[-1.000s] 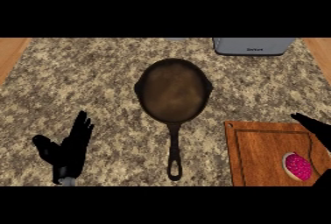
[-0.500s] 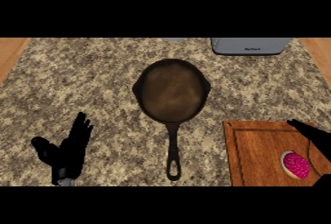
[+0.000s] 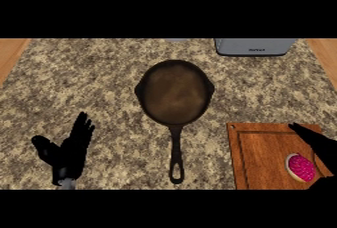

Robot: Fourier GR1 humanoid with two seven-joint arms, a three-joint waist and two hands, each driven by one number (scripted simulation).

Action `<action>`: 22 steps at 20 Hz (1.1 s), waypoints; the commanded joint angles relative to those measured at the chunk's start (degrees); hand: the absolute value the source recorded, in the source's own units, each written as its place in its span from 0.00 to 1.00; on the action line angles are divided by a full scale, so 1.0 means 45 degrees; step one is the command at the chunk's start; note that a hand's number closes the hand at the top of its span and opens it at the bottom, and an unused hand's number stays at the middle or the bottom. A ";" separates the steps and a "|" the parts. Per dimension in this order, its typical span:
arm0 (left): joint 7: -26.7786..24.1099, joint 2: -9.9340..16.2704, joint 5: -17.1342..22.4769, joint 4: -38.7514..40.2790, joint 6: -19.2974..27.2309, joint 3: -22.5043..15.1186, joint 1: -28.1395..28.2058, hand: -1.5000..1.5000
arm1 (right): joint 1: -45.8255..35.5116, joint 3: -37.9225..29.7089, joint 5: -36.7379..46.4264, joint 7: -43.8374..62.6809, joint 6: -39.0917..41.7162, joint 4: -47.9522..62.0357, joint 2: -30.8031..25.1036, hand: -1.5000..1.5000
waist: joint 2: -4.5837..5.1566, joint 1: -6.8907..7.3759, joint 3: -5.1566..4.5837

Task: Pick the cupcake from the cutting board and place it in the pan

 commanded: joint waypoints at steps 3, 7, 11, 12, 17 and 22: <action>-0.0088 -0.0443 -0.0476 0.1127 0.0304 0.0142 -0.0672 0.50 | -0.0847 0.0317 0.0490 -0.0012 0.0340 0.0879 0.1284 1.00 | 0.0055 0.0010 -0.0046; -0.0461 -0.0266 -0.0160 0.0819 -0.0475 0.0262 0.0077 0.50 | -0.0841 0.0366 0.1620 -0.2999 -0.1263 0.2130 0.0731 1.00 | 0.0055 0.0039 -0.0042; 0.0094 -0.0202 -0.0020 -0.0011 -0.0562 0.0321 0.0707 0.50 | -0.0699 -0.0281 0.1693 -0.3485 -0.1428 0.1973 0.0702 1.00 | 0.0042 0.0022 -0.0045; 0.0400 -0.0286 -0.0297 -0.0001 -0.0233 0.0371 0.0108 0.50 | -0.1497 -0.0271 0.1917 -0.3019 -0.0920 0.2140 0.1037 1.00 | 0.0045 0.0029 -0.0045; 0.0319 -0.0762 -0.0983 -0.0178 0.0300 -0.0023 0.0305 0.50 | -0.0247 -0.0468 0.2423 -0.3562 -0.1148 0.1616 0.1060 1.00 | 0.0037 -0.0010 -0.0046; 0.0194 -0.0631 -0.0737 0.0060 -0.0265 -0.0180 0.0068 0.50 | -0.1688 0.3951 0.5031 0.1464 -0.1528 0.0119 0.5817 1.00 | 0.0106 0.0765 -0.0108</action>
